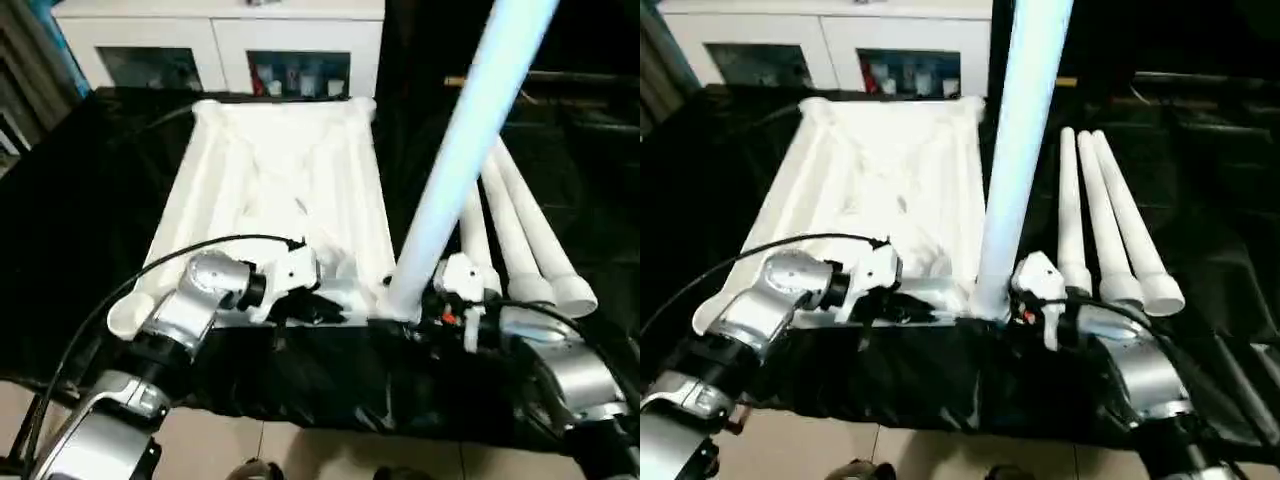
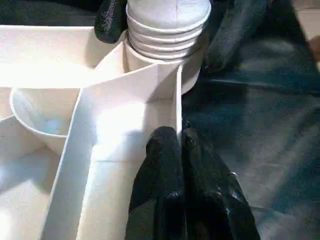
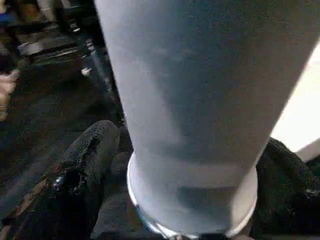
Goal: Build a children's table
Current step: Rotate leg to tighten
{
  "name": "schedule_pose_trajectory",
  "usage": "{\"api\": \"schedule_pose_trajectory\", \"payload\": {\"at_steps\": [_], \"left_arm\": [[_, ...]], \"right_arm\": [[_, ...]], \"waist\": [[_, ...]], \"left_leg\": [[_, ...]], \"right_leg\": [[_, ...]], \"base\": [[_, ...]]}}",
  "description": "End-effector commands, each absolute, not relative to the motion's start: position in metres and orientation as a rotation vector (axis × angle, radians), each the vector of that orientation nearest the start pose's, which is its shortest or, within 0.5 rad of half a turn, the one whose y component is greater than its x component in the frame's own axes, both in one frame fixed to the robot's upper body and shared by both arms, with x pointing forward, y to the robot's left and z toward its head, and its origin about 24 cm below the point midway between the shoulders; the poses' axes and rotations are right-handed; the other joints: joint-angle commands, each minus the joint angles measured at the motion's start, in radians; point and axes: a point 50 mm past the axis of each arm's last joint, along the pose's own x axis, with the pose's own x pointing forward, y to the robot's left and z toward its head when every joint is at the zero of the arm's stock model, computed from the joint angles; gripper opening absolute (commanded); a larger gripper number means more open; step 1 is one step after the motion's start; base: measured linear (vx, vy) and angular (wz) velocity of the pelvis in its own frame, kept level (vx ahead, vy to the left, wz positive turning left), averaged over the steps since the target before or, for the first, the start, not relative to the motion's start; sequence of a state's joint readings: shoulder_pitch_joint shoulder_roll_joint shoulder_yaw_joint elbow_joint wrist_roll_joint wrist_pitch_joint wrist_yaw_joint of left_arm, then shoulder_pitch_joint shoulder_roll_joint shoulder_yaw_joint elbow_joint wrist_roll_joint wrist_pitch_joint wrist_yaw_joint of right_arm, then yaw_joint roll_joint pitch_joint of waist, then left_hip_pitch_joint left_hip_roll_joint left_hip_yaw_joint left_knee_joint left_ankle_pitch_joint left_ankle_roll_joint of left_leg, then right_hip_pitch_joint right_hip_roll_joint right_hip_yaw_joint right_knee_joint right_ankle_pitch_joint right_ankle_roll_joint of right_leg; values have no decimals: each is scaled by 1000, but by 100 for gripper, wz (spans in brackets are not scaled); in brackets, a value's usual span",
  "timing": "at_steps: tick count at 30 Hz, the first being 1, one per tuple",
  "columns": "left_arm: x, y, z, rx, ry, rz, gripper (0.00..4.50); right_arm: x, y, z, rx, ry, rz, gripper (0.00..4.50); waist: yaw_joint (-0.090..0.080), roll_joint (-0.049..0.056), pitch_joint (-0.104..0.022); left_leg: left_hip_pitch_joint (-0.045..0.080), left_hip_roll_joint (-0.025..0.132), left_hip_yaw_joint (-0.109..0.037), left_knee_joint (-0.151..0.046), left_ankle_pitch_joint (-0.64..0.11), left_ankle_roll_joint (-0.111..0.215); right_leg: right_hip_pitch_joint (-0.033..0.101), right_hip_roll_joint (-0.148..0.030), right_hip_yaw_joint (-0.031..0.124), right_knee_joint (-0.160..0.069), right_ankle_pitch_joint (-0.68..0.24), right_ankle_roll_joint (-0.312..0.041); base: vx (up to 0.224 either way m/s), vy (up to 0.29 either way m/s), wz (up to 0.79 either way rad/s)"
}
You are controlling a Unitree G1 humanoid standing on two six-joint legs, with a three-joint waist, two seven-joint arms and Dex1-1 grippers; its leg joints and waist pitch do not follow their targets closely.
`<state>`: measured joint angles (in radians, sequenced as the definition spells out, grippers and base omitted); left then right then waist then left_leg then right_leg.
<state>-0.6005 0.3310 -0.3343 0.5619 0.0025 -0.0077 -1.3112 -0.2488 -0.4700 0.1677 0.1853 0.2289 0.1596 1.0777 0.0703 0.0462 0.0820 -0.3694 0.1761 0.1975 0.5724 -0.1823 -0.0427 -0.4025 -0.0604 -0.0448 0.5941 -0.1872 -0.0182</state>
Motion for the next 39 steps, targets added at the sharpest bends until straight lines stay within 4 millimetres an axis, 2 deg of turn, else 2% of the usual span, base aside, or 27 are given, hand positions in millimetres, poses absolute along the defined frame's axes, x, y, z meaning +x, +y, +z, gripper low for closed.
{"api": "schedule_pose_trajectory", "payload": {"at_steps": [1, 7, 8, 11, 13, 20, 25, 28, 29, 30, 31, 32, 33, 34, 35, 37, 39], "left_arm": [[303, 100, 60, 463, 324, -1603, 0], [300, 105, 58, 490, 347, -1654, 0], [300, 105, 58, 491, 350, -1660, 0], [299, 107, 58, 496, 356, -1677, 0], [299, 108, 58, 496, 357, -1678, 0], [299, 111, 58, 507, 365, -1680, 0], [300, 110, 57, 508, 368, -1669, 0], [307, 105, 56, 474, 366, -1574, 0], [313, 100, 57, 436, 354, -1496, 0], [317, 96, 58, 416, 345, -1457, 0], [317, 96, 58, 415, 344, -1454, 0], [320, 91, 58, 400, 341, -1413, 0], [322, 87, 57, 398, 341, -1381, 0], [322, 87, 57, 398, 341, -1381, 0], [325, 82, 56, 391, 342, -1334, 0], [329, 77, 56, 375, 344, -1283, 0], [331, 71, 55, 362, 340, -1228, 0]], "right_arm": [[260, -157, 47, -185, 326, 1265, 389], [259, -159, 47, -219, 362, 1311, 389], [259, -159, 47, -218, 364, 1315, 364], [258, -158, 48, -198, 369, 1337, 351], [258, -158, 48, -198, 371, 1340, 326], [254, -155, 45, -186, 385, 1360, 284], [254, -153, 43, -162, 389, 1344, 274], [262, -151, 40, -151, 364, 1219, 273], [271, -148, 35, -156, 345, 1096, 272], [276, -147, 33, -160, 337, 1029, 272], [276, -147, 33, -160, 337, 1023, 272], [283, -143, 28, -128, 339, 928, 272], [286, -138, 26, -112, 336, 874, 272], [286, -138, 26, -112, 336, 874, 272], [291, -130, 22, -87, 333, 800, 272], [295, -122, 18, -45, 334, 730, 272], [299, -112, 16, 1, 335, 671, 272]], "waist": [[2, -7, -65], [8, -7, -64], [9, -9, -64], [12, -8, -65], [14, -7, -66], [16, -6, -66], [15, -6, -66], [15, -5, -64], [13, -6, -62], [7, -5, -56], [2, -9, -55], [-4, -9, -53], [-8, -11, -53], [-15, -8, -53], [-22, -9, -54], [-30, -6, -54], [-32, -7, -55]], "left_leg": [[10, 60, -24, -53, -155, 108], [10, 60, -24, -53, -161, 104], [10, 60, -25, -53, -159, 102], [10, 60, -25, -52, -149, 105], [11, 60, -24, -52, -149, 104], [10, 60, -25, -52, -144, 103], [10, 59, -25, -51, -145, 102], [11, 59, -25, -53, -161, 90], [11, 58, -25, -55, -170, 84], [14, 55, -24, -58, -206, 64], [17, 52, -30, -61, -244, 37], [13, 51, -33, -66, -250, 26], [12, 52, -34, -67, -258, 25], [17, 53, -35, -67, -269, 19], [13, 52, -36, -67, -274, 18], [16, 50, -34, -67, -280, 17], [16, 49, -33, -65, -278, 24]], "right_leg": [[55, -81, 45, -63, -101, -270], [53, -84, 44, -67, -143, -260], [52, -83, 44, -67, -142, -259], [52, -82, 44, -64, -121, -262], [52, -83, 44, -64, -120, -263], [53, -83, 43, -63, -112, -262], [53, -83, 43, -63, -114, -262], [52, -84, 43, -67, -147, -257], [50, -83, 43, -69, -164, -254], [44, -83, 43, -78, -234, -246], [47, -87, 41, -84, -328, -224], [50, -87, 41, -87, -370, -202], [49, -88, 41, -90, -384, -194], [43, -87, 43, -91, -386, -191], [45, -85, 43, -90, -374, -191], [39, -84, 45, -92, -359, -199], [41, -85, 47, -92, -350, -200]], "base": [[0, 0, 0], [0, 0, 0], [0, 0, 0], [0, 0, 0], [0, 0, 0], [0, 0, 0], [0, 0, 0], [0, 0, 0], [0, 0, 0], [0, 0, 0], [0, 0, 0], [0, 0, 0], [0, 0, 0], [0, 0, 0], [0, 0, 0], [0, 0, 0], [0, 0, 0]]}}
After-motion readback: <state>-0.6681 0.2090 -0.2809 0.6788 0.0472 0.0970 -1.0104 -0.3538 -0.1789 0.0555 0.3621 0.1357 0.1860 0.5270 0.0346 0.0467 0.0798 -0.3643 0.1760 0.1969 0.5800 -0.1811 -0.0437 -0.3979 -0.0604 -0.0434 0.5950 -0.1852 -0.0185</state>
